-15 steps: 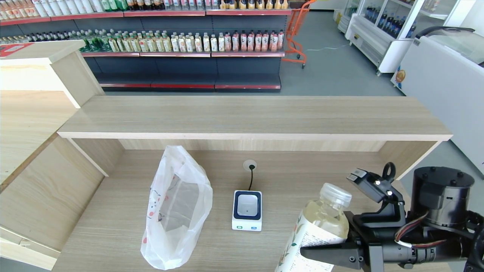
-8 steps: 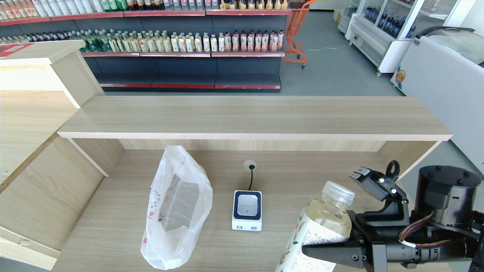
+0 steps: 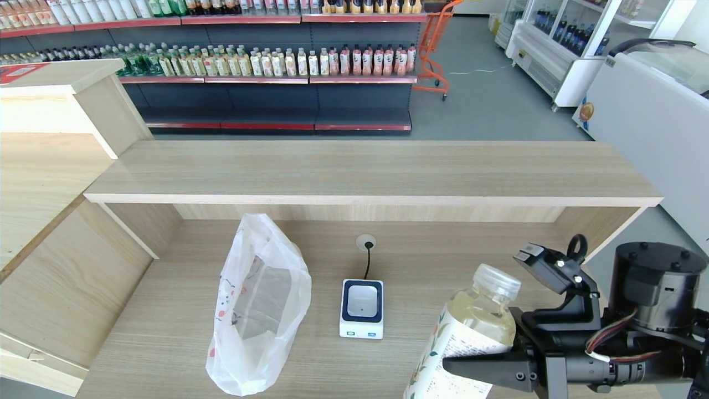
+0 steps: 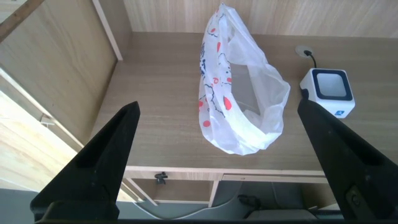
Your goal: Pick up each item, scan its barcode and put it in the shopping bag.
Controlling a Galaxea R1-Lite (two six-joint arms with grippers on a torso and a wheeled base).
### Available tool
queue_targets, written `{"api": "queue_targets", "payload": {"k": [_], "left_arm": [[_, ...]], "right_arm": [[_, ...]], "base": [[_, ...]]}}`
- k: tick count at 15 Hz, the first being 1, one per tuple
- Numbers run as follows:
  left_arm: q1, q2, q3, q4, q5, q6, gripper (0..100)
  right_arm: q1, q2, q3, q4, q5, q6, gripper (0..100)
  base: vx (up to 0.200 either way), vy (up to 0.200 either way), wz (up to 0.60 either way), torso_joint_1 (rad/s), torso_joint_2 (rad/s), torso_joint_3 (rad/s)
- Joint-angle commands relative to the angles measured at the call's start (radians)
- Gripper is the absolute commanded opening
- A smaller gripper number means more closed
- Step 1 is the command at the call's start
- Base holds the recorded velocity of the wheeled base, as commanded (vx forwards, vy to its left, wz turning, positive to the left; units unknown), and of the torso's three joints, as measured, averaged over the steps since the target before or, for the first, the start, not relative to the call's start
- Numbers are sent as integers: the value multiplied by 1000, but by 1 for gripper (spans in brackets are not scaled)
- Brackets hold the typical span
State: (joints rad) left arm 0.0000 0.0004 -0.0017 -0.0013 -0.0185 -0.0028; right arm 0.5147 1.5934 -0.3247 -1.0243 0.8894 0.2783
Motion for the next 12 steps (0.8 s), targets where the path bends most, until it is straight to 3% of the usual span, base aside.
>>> {"api": "queue_targets", "payload": {"k": [1, 8, 10, 12], "left_arm": [[0, 0, 0, 0, 0, 0, 100], [0, 0, 0, 0, 0, 0, 100], [0, 0, 0, 0, 0, 0, 100], [0, 0, 0, 0, 0, 0, 100]], "right_arm": [[-2, -1, 1, -2, 0, -1, 0], [-10, -3, 3, -10, -53, -54, 0], [-44, -15, 7, -4, -182, -248, 0], [-113, -15, 7, -2, -377, -498, 0]], "base": [[0, 0, 0, 0, 0, 0], [0, 0, 0, 0, 0, 0], [0, 0, 0, 0, 0, 0], [0, 0, 0, 0, 0, 0]]}}
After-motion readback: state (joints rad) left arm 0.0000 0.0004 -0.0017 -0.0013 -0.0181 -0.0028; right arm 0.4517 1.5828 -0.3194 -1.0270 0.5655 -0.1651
